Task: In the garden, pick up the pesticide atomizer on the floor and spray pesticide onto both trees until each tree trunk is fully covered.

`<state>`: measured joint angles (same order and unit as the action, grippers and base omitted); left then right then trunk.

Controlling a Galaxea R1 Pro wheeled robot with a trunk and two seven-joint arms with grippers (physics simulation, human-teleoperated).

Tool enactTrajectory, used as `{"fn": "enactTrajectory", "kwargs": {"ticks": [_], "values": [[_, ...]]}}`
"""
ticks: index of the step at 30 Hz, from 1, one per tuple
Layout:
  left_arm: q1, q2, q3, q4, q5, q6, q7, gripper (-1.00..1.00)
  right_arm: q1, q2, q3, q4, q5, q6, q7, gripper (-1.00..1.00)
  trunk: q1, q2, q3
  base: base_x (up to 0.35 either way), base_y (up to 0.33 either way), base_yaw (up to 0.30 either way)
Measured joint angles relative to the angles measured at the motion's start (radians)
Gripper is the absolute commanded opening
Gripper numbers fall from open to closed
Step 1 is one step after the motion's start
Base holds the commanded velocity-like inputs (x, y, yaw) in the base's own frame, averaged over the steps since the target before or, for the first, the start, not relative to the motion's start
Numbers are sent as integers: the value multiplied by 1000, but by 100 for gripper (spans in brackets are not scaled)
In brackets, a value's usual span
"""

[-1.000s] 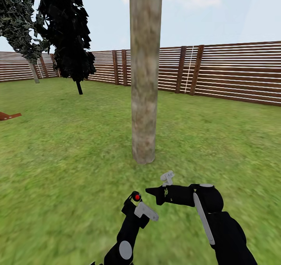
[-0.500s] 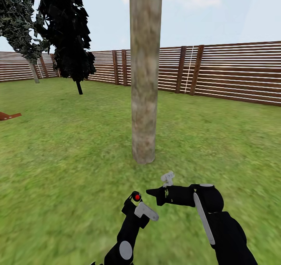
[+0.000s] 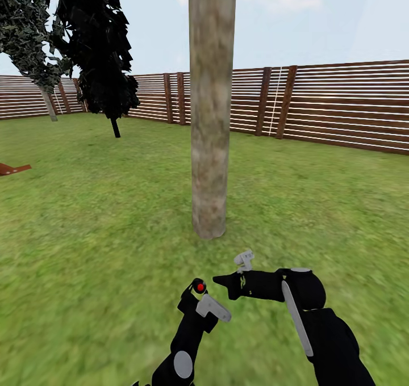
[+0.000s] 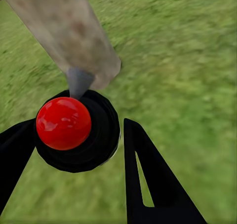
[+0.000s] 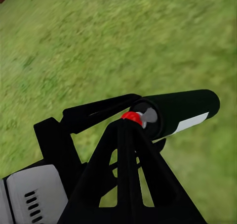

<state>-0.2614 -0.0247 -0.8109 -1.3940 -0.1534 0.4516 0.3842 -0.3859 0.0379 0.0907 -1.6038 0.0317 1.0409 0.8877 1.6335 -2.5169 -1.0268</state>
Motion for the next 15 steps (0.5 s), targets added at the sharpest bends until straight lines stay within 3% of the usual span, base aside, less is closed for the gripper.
{"fn": "enactTrajectory", "kwargs": {"ticks": [15], "values": [[0,-2,0,-1,-1,-1,1,-100,0,2,4,1,-1,0,-1,-100,0,0,0,0,0,0]]}}
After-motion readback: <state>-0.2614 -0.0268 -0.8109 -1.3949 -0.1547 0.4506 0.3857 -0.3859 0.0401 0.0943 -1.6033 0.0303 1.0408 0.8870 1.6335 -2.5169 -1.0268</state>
